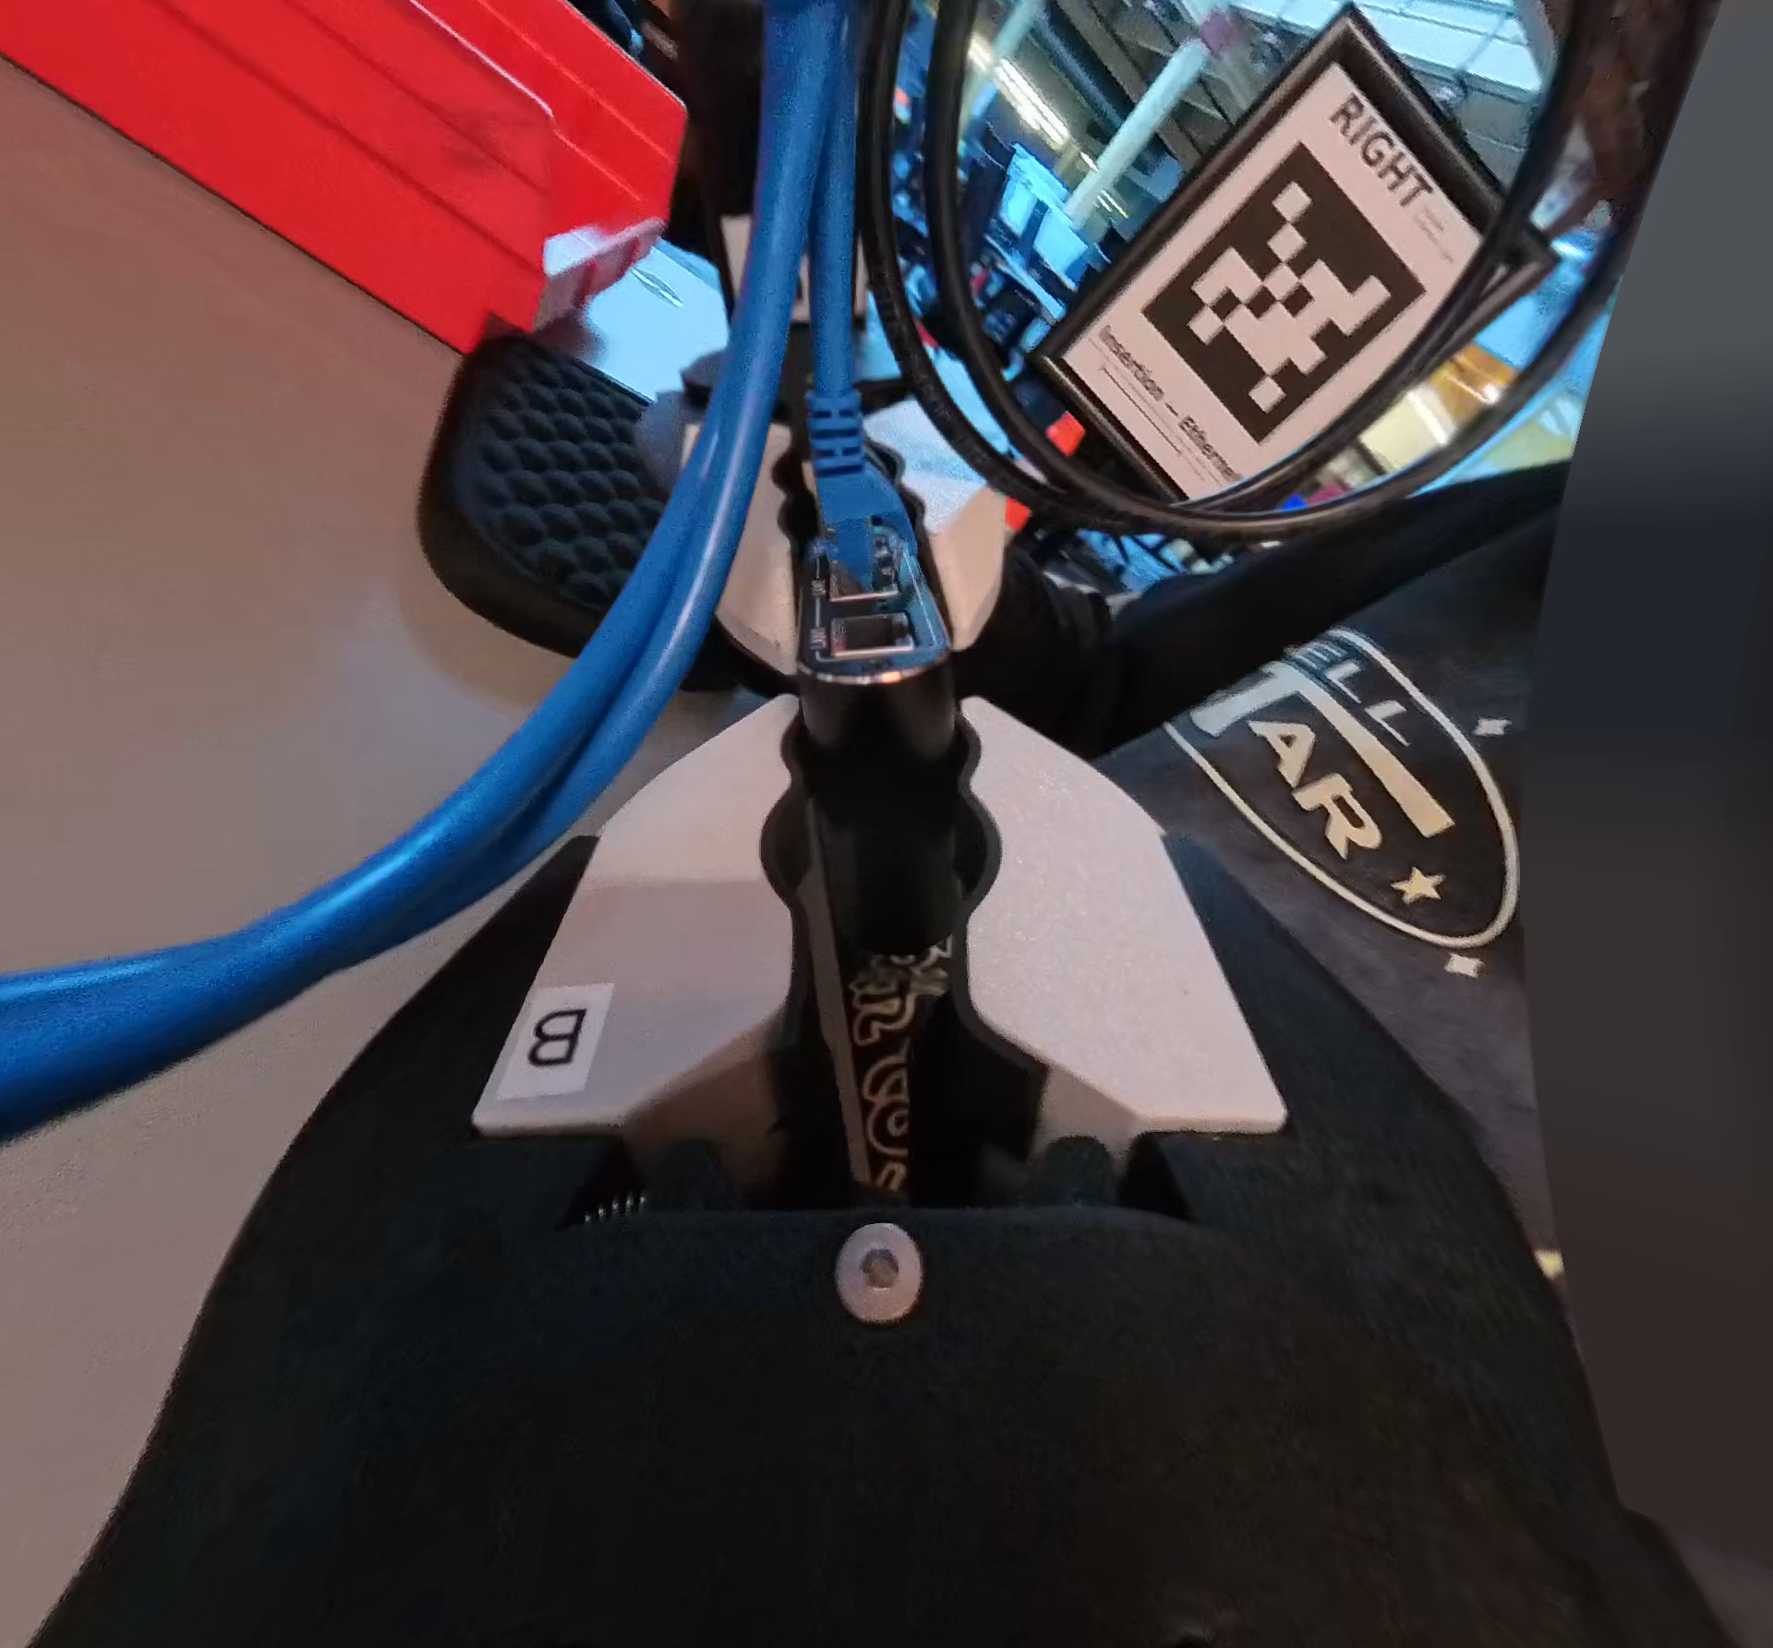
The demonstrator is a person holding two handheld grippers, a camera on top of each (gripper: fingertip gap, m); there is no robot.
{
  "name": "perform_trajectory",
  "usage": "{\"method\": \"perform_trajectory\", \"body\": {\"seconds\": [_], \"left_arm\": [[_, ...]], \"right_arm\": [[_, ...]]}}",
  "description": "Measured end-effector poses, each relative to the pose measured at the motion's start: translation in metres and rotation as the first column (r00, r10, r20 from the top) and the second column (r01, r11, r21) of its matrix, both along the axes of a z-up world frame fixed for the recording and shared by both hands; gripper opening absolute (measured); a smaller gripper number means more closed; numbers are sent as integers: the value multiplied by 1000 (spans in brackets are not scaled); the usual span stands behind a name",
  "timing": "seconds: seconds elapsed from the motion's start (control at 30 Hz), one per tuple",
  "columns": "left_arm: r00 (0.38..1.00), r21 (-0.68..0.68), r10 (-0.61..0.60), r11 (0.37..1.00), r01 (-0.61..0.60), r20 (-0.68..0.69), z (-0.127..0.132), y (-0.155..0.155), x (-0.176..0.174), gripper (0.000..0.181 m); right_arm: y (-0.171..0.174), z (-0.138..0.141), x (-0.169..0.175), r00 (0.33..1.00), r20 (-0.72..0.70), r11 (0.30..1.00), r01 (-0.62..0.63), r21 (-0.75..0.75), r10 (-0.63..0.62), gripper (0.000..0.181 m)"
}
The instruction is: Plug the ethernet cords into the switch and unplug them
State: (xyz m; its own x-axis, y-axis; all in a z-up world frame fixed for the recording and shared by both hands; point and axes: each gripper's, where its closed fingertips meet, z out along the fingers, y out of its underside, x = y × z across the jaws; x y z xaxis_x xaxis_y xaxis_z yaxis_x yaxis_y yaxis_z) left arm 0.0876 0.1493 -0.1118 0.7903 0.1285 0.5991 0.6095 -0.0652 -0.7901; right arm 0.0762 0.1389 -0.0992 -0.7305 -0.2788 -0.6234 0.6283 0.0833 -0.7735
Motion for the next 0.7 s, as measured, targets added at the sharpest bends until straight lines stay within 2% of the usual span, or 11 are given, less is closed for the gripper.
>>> {"method": "perform_trajectory", "body": {"seconds": [0.07, 0.13, 0.2, 0.3, 0.4, 0.47, 0.63, 0.7], "left_arm": [[994, 43, 103, 994, -101, -35, 7, -4, -13, 27], [954, 138, 285, 953, -271, -91, 24, -21, -33, 39], [862, 234, 481, 867, -441, -158, 41, -49, -49, 42], [707, 341, 674, 729, -593, -211, 59, -91, -53, 42], [619, 376, 748, 660, -651, -241, 66, -117, -48, 38], [585, 370, 763, 645, -668, -274, 68, -127, -46, 38], [562, 383, 777, 629, -677, -282, 71, -137, -43, 37], [567, 380, 774, 633, -675, -282, 68, -138, -42, 37]], "right_arm": [[3, 4, -11, 994, 81, 995, 83, -49, -79, 24], [11, 8, -29, 947, 278, 975, 194, -104, -159, 24], [21, 2, -46, 854, 469, 951, 298, -88, -225, 24], [30, -18, -64, 744, 562, 911, 411, 43, -362, 23], [41, -33, -76, 701, 537, 869, 473, 143, -470, 24], [48, -40, -82, 663, 528, 838, 504, 209, -530, 24], [63, -64, -99, 528, 536, 749, 533, 395, -658, 24], [65, -69, -101, 521, 505, 725, 524, 448, -688, 24]]}}
